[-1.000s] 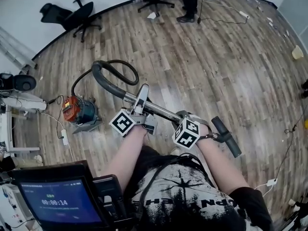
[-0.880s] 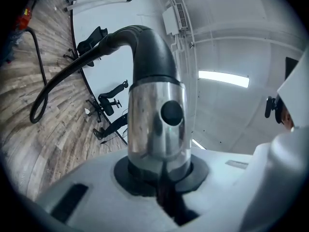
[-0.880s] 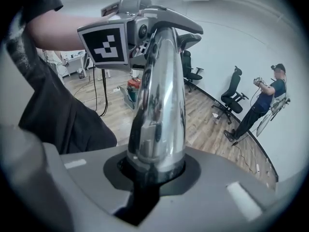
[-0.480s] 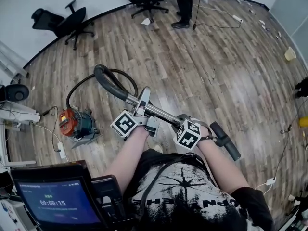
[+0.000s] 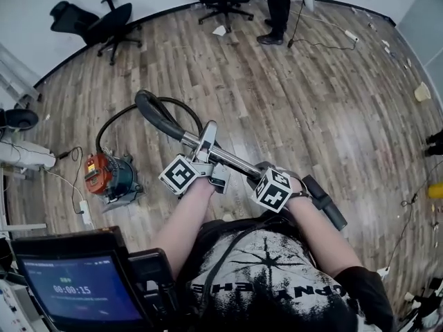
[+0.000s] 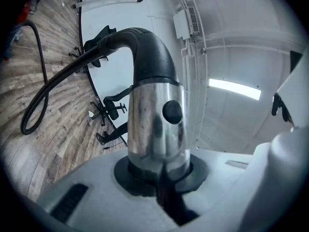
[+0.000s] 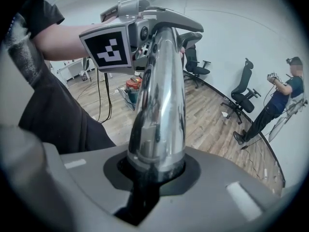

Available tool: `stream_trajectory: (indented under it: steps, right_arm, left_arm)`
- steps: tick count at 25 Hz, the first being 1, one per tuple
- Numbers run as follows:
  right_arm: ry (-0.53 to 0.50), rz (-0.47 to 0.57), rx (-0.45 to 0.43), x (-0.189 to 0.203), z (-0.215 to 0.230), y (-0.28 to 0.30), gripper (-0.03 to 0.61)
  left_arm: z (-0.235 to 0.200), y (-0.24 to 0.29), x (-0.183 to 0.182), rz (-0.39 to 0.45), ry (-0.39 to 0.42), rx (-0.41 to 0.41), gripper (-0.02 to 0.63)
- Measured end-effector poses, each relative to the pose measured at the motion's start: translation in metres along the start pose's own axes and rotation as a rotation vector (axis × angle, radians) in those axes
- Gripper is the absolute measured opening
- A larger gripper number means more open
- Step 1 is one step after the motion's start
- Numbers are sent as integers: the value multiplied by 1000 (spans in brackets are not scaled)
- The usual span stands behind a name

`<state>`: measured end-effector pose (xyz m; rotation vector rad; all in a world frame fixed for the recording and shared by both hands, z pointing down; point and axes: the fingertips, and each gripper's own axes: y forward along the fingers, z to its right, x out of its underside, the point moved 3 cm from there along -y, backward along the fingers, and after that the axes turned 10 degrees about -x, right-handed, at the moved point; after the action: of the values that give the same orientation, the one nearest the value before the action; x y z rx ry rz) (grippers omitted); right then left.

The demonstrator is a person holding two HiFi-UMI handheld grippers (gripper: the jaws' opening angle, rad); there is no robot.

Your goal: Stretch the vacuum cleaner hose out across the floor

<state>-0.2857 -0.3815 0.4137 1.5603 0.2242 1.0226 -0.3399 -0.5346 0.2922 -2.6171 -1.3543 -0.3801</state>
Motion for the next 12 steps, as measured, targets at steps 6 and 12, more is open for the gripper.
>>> stream_trajectory:
  steps: [6, 12]
  right_arm:
    - [-57, 6, -115, 15, 20, 1, 74]
    - [-165, 29, -256, 44, 56, -12, 72]
  left_arm:
    - [-10, 15, 4, 76, 106, -106, 37]
    - [-7, 37, 27, 201, 130, -217, 37]
